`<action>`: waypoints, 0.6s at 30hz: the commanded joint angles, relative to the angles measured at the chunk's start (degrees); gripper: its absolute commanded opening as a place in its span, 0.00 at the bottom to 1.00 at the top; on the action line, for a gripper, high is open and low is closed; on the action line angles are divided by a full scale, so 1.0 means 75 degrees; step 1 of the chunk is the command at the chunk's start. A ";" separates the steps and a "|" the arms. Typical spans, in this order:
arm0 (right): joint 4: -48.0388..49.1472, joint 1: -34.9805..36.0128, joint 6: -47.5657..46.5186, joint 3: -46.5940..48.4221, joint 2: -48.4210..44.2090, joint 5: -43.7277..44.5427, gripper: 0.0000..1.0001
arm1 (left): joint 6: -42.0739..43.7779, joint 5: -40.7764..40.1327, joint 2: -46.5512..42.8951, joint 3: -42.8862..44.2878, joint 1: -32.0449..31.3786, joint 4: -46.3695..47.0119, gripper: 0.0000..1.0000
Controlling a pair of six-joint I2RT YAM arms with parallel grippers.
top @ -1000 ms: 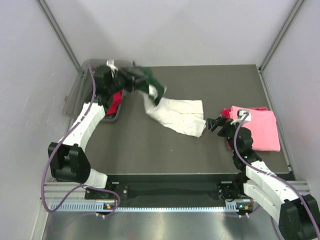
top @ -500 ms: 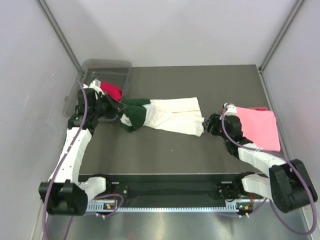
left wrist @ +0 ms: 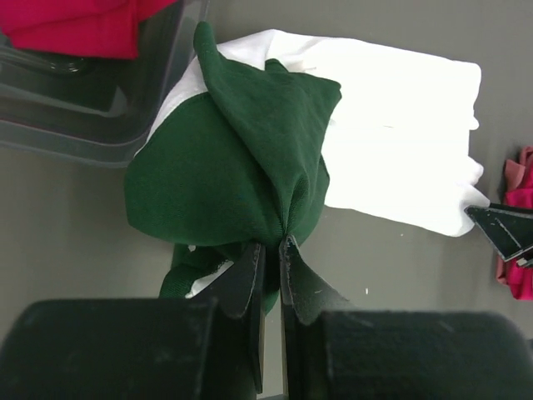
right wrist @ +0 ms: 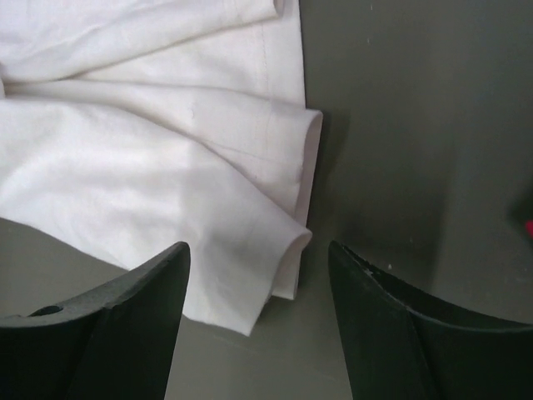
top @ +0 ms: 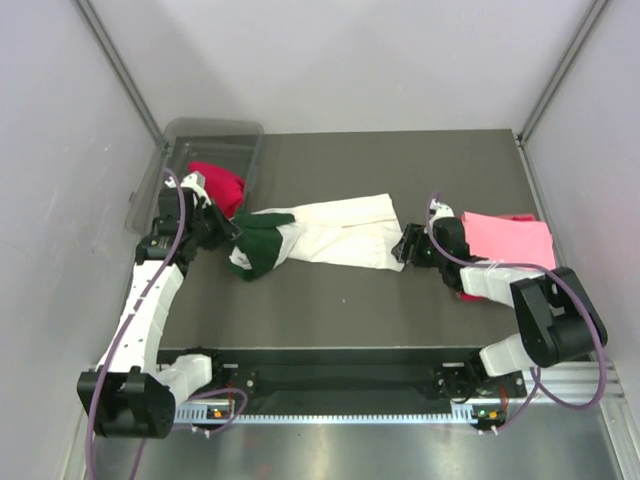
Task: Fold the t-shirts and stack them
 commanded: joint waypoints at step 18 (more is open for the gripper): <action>-0.1606 -0.0013 -0.0274 -0.0082 -0.2790 0.0892 0.00 | 0.0416 -0.0182 0.0451 0.0336 0.0007 -0.0183 0.00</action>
